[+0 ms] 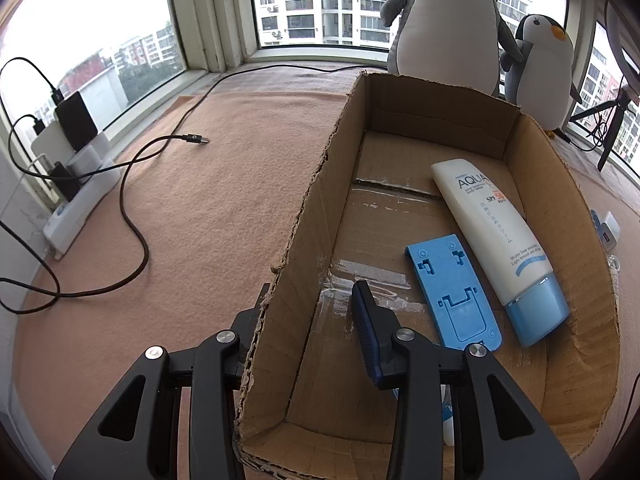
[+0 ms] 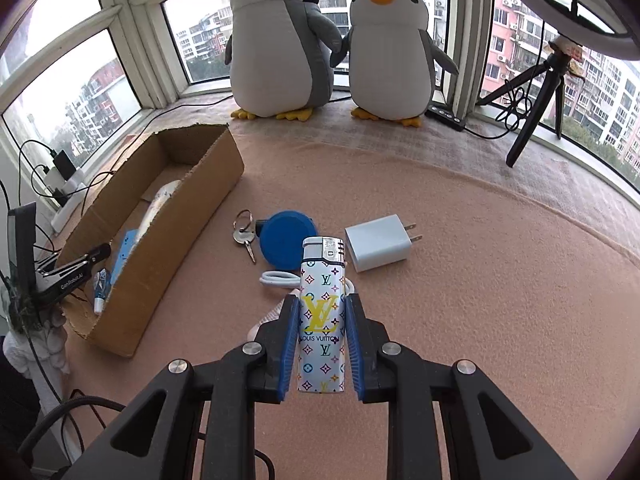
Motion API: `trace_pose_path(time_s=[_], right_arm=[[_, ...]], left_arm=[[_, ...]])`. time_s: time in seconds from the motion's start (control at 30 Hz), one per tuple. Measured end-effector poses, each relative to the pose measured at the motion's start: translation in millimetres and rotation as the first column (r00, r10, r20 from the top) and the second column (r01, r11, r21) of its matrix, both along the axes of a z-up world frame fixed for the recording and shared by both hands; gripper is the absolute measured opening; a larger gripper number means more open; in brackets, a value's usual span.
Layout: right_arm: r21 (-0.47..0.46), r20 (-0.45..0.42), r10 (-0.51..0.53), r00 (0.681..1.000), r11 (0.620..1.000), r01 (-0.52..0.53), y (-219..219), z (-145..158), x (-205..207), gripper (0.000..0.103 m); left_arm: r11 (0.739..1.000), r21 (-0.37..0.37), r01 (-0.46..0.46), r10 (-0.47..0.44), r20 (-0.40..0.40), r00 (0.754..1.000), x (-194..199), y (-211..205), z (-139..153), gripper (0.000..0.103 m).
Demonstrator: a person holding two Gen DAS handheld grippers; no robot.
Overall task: Organize rigid objects
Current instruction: 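Carry the lighter with the right gripper into the box and release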
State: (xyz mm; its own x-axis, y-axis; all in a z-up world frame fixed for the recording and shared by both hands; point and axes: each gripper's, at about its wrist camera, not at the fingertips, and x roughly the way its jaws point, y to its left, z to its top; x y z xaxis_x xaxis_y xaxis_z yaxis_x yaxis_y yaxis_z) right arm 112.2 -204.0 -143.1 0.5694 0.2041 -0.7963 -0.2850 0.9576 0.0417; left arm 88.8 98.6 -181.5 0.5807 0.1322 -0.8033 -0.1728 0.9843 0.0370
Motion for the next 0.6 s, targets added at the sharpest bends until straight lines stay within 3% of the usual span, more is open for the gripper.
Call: trace_pose_path(time_s=[0.3, 0.6], right_arm=[[0.034, 0.065, 0.144, 0.987, 0.989, -0.147, 77.3, 30.4, 14.5, 0.021], [0.012, 0.079, 0.223, 0.972, 0.974, -0.225, 140.3, 28.5, 37.1, 0.021]], left_arm=[[1.0, -0.009, 0.0, 0.0, 0.003, 1.0, 1.0, 1.8, -0.8, 0.037], [1.0, -0.01, 0.0, 0.0, 0.003, 1.0, 1.1, 2.6, -1.1, 0.037]])
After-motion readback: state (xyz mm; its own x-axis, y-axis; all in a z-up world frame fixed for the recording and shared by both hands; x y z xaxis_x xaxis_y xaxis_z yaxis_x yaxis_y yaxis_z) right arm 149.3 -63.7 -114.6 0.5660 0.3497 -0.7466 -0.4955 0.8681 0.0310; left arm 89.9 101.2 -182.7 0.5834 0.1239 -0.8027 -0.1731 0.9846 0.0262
